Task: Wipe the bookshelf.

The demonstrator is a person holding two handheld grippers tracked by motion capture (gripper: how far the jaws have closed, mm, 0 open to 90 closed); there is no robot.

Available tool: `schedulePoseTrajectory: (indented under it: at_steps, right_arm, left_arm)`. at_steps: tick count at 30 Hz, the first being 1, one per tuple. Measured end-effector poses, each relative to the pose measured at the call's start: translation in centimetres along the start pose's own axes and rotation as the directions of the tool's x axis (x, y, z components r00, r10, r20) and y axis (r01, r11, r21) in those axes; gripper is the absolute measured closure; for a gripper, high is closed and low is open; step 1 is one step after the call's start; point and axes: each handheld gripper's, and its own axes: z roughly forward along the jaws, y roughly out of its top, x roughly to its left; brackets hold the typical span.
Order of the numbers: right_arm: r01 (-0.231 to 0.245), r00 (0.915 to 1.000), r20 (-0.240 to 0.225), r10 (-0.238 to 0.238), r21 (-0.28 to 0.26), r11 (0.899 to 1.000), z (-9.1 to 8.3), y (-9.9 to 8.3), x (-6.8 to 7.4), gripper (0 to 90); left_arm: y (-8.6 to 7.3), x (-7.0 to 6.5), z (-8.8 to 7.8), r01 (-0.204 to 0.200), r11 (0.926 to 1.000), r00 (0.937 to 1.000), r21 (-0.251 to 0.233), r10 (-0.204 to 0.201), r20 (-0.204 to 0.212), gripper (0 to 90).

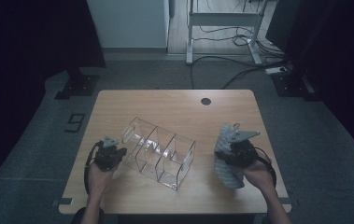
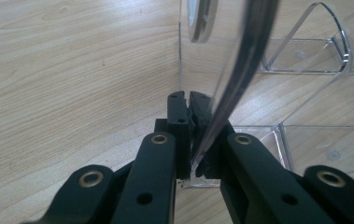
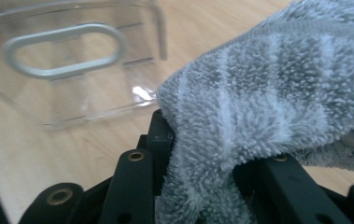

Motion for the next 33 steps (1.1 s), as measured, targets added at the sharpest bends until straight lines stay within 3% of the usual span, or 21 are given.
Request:
schedulePoseTrajectory:
  at_steps: [8, 15, 24, 33]
  right_arm:
    - [-0.065, 0.9917, 0.111, 0.065, 0.0, 0.998, -1.5, -1.1, -2.9, 67.6]
    - [-0.116, 0.9773, 0.183, 0.106, 0.042, 0.992, -0.7, -2.8, -5.0, 67.3]
    - [-0.195, 0.9667, 0.188, 0.174, 0.098, 0.976, 2.0, -5.6, -7.4, 66.2]
    - [-0.203, 0.9642, 0.209, 0.164, 0.18, 0.963, 4.3, -7.2, -8.1, 60.5]
  left_arm:
    - [0.0, 0.0, 0.0, -0.005, 1.0, 1.0, 0.001, 0.005, -0.001, 85.8]
    - [0.0, 0.0, 0.0, -0.01, 0.9999, 0.9999, 0.0, 0.01, -0.002, 86.0]
    - [0.0, 0.0, 0.0, -0.016, 0.9999, 0.9999, -0.004, 0.016, -0.002, 86.0]
    - [0.0, 0.0, 0.0, -0.013, 0.9999, 0.9999, -0.005, 0.013, 0.0, 86.0]
